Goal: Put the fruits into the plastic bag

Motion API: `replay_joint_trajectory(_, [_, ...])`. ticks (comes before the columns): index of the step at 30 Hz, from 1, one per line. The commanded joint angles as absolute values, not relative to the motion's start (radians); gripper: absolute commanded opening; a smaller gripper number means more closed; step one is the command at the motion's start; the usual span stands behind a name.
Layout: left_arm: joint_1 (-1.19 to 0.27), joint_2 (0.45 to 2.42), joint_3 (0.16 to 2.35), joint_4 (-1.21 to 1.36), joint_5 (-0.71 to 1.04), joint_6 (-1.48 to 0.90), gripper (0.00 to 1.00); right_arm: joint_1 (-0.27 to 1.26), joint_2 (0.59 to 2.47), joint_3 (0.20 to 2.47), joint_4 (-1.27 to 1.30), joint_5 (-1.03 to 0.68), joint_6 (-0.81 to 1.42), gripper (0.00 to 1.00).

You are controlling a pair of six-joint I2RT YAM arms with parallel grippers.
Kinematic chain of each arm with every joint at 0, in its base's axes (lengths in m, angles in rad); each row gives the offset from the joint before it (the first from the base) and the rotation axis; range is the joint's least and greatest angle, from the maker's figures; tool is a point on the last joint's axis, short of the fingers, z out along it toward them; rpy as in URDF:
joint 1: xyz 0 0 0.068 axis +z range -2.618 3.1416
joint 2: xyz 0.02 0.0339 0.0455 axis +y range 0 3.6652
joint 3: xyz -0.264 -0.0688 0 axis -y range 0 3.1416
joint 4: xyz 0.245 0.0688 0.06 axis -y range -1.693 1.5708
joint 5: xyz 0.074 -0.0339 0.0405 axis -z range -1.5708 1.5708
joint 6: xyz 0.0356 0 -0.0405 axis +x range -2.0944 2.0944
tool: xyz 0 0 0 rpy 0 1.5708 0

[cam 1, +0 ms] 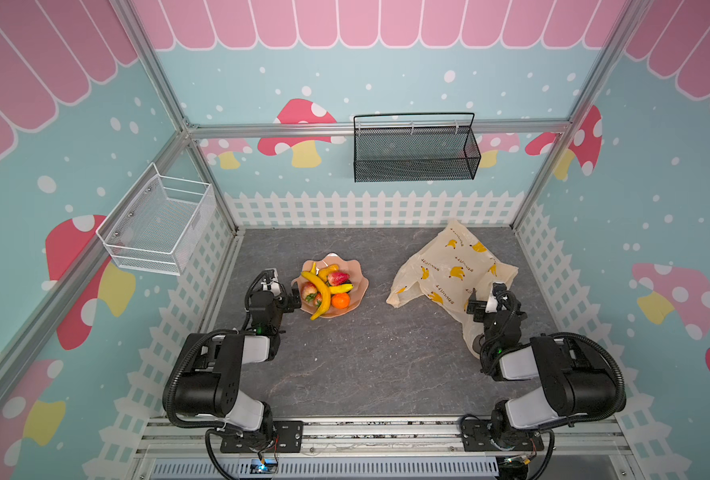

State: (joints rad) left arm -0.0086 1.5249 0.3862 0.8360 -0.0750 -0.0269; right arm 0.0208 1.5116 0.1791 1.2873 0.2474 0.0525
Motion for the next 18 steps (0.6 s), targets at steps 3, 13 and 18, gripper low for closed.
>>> replay_joint_trajectory(3, [-0.003,1.534,0.402,0.858,-0.064,-0.043,0.99,0.026,1.521,0.195,1.321,0.255,0.036,0.97])
replay_joint_trajectory(13, [-0.003,1.360,0.482,0.582,-0.037,-0.030,0.99,0.027,1.417,0.258,1.135,0.234,0.024,0.97])
replay_joint_trajectory(18, [-0.014,1.171,0.472,0.515,-0.033,-0.107,1.00,0.028,1.174,0.278,0.906,0.231,0.059,0.97])
